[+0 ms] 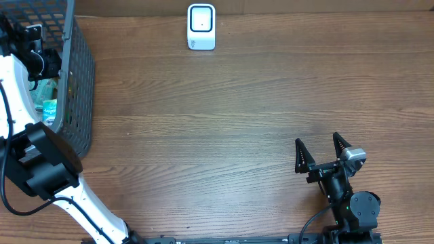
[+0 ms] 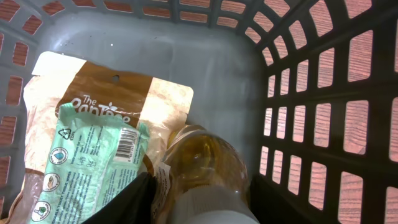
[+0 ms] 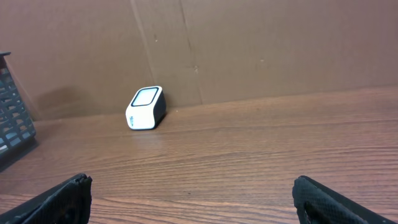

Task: Scan the item barcode
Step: 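Lower the left gripper into the basket and grasp the yellow Vim bottle, then lift the yellow bottle out and carry it toward the white scanner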

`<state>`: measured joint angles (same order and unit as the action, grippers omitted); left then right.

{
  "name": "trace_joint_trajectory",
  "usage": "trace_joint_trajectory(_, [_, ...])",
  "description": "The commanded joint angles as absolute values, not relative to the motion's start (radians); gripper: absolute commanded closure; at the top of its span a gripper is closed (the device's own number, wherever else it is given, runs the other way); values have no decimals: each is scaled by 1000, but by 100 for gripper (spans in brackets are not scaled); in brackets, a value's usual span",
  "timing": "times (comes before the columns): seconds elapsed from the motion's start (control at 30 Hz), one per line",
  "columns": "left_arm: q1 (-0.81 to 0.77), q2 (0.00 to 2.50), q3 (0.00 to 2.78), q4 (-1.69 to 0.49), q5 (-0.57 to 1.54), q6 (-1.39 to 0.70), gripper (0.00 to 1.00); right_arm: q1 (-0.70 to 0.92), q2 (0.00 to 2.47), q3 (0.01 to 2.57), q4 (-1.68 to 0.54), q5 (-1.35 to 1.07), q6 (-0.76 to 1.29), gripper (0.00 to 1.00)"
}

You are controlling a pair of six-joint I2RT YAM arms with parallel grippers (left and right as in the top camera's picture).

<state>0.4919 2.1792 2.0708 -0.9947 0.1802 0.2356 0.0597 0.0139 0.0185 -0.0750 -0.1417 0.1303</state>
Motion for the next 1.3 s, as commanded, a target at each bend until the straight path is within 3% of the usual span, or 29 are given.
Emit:
trace_joint_trajectory(0.0, [490,2144,2088,-993,155,200,67,64,3,8,-70,-133,130,0])
trace_joint_trajectory(0.53, [490,1721,2240,-900,162,-115,68,64,3,8,-70,-133,131,0])
trace_joint_trajectory(0.8, [447,1548,2239,-1018,309,-155,69,64,3,8,-70,-133,131,0])
trace_joint_trajectory(1.07, [245,1496,2238,-1223,305,-160,71,64,3,8,-70,-133,131,0])
trace_joint_trajectory(1.27, [30,1525,2174,-1254,263,-154,72,64,3,8,-70,-133,131,0])
